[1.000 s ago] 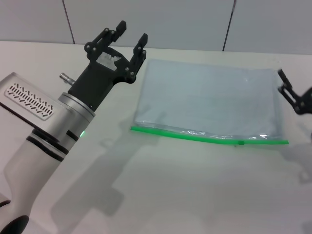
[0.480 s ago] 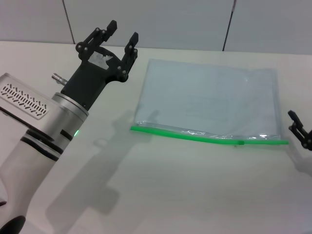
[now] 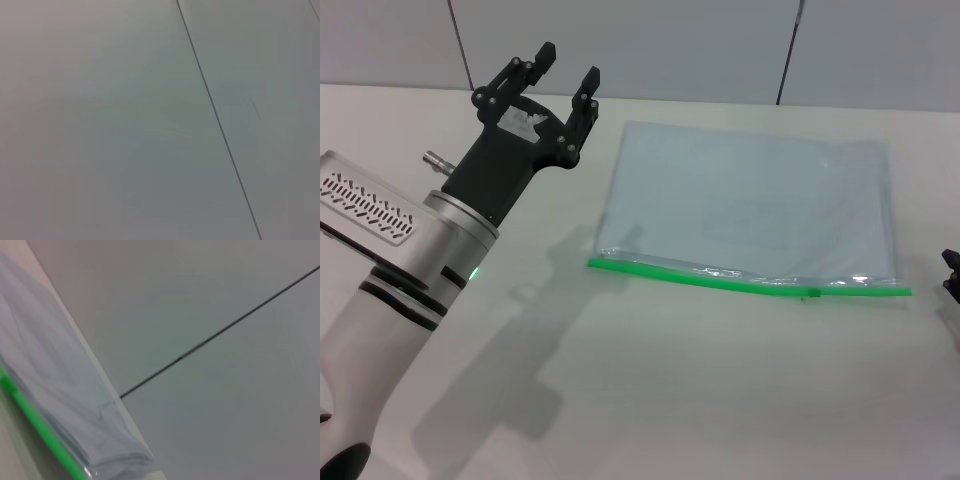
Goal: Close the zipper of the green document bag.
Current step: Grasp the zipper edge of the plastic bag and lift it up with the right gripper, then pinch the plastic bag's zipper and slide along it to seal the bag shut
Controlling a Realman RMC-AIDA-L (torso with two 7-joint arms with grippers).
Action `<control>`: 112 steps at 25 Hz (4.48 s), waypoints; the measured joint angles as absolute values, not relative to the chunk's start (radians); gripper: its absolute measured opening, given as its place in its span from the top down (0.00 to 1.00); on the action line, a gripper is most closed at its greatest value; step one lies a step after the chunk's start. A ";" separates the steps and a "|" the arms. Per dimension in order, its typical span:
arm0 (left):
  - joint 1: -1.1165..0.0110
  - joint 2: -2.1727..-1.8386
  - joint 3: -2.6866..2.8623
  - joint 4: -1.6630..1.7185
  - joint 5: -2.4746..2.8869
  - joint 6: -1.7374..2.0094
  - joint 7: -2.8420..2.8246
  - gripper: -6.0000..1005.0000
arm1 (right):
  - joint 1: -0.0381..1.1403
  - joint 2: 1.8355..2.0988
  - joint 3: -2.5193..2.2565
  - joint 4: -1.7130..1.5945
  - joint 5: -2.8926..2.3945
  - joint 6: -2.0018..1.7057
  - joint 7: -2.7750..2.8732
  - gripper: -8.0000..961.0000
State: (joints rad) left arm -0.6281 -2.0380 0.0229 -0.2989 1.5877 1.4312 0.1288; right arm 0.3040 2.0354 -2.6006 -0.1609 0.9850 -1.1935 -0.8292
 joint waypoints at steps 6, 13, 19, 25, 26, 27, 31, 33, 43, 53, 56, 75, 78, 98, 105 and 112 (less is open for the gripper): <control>-0.627 -2.038 0.023 -0.299 1.588 1.431 0.129 0.50 | 0.285 2.040 -2.606 -0.209 0.981 -1.202 -1.001 0.18; -0.627 -2.040 0.023 -0.290 1.588 1.431 0.128 0.50 | 0.282 2.040 -2.622 -0.257 0.982 -1.164 -1.144 0.19; -0.627 -2.040 0.023 -0.289 1.588 1.431 0.109 0.50 | 0.281 2.040 -2.621 -0.255 0.983 -1.110 -1.157 0.20; -0.628 -2.040 0.023 -0.288 1.588 1.431 0.107 0.50 | 0.276 2.040 -2.613 -0.256 0.984 -1.078 -1.200 0.21; -0.628 -2.040 0.023 -0.288 1.588 1.431 0.107 0.50 | 0.276 2.040 -2.612 -0.257 0.985 -1.073 -1.204 0.21; -0.629 -2.040 0.023 -0.288 1.588 1.431 0.107 0.50 | 0.276 2.040 -2.612 -0.258 0.985 -1.069 -1.210 0.22; -0.629 -2.040 0.023 -0.288 1.588 1.431 0.107 0.50 | 0.277 2.040 -2.612 -0.264 0.985 -1.047 -1.247 0.22; -0.629 -2.040 0.023 -0.288 1.588 1.431 0.107 0.50 | 0.277 2.040 -2.615 -0.274 0.985 -1.042 -1.255 0.23; -0.630 -2.040 0.023 -0.288 1.588 1.431 0.106 0.50 | 0.294 2.039 -2.648 -0.352 0.982 -1.015 -1.349 0.25; -0.635 -2.040 0.025 -0.291 1.588 1.431 0.106 0.50 | 0.364 2.037 -2.643 -0.357 0.984 -0.921 -1.379 0.26; -0.635 -2.040 0.025 -0.292 1.588 1.431 0.106 0.50 | 0.376 2.038 -2.638 -0.364 0.985 -0.903 -1.402 0.27; -0.638 -2.041 0.031 -0.291 1.589 1.431 0.106 0.50 | 0.418 2.039 -2.642 -0.471 1.178 -0.773 -1.612 0.74; -0.642 -2.042 0.034 -0.290 1.597 1.414 0.106 0.50 | 0.422 2.040 -2.649 -0.483 1.195 -0.773 -1.619 0.83; -0.756 -2.045 0.170 -0.309 1.760 1.138 0.115 0.50 | 0.430 2.039 -2.673 -0.537 1.198 -0.781 -1.620 0.94; -0.771 -2.049 0.180 -0.332 1.853 1.034 0.190 0.50 | 0.450 2.039 -2.672 -0.537 1.206 -0.781 -1.616 0.94; -0.774 -2.052 0.097 -0.399 1.845 0.928 0.422 0.50 | 0.453 2.039 -2.672 -0.537 1.206 -0.782 -1.609 0.94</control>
State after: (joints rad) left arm -0.7741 -2.0523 0.0969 -0.3993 1.8449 0.9285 0.4224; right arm 0.4527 2.0386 -2.6721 -0.5369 1.2058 -0.7816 -1.6087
